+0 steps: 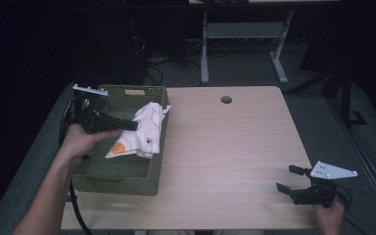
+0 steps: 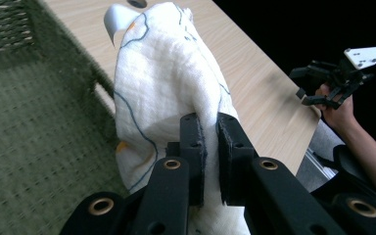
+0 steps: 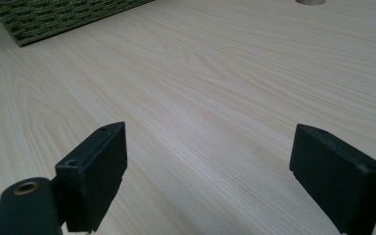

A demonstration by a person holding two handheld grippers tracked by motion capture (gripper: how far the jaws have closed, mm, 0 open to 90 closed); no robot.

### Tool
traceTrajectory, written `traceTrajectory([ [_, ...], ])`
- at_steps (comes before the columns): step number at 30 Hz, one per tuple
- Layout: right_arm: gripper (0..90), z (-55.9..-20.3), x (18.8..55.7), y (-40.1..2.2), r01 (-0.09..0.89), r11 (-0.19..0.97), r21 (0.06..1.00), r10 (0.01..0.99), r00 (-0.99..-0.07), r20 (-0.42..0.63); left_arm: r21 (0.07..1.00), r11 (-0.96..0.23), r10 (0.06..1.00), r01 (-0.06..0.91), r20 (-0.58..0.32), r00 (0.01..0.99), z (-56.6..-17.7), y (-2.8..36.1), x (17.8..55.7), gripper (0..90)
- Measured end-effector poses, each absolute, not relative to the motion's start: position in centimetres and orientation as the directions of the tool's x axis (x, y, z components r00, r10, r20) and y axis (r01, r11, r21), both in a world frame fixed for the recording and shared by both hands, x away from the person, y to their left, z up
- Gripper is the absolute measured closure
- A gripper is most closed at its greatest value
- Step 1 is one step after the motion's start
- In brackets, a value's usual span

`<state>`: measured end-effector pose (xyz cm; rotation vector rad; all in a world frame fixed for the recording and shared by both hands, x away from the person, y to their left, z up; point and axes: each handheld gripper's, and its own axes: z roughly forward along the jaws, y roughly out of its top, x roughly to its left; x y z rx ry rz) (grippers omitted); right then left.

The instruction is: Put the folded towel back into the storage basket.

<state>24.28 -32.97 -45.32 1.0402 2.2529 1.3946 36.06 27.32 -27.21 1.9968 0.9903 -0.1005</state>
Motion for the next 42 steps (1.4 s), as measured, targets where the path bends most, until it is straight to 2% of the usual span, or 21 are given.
traceTrajectory([
  [21, 13.5, -45.4, 24.4, -33.1, 0.431, 0.266, 0.862, 0.716, -0.687, 0.122, 0.642, -0.292, 0.689, 0.708, -0.372, 0.622, -28.1, 31.2, 36.5, 82.9],
  [42, 13.5, -45.2, 24.3, -32.8, 0.419, 0.298, 0.858, 0.708, -0.699, 0.095, 0.605, -0.380, 0.748, 0.700, -0.244, 0.617, -30.4, 31.1, 37.1, 82.8],
])
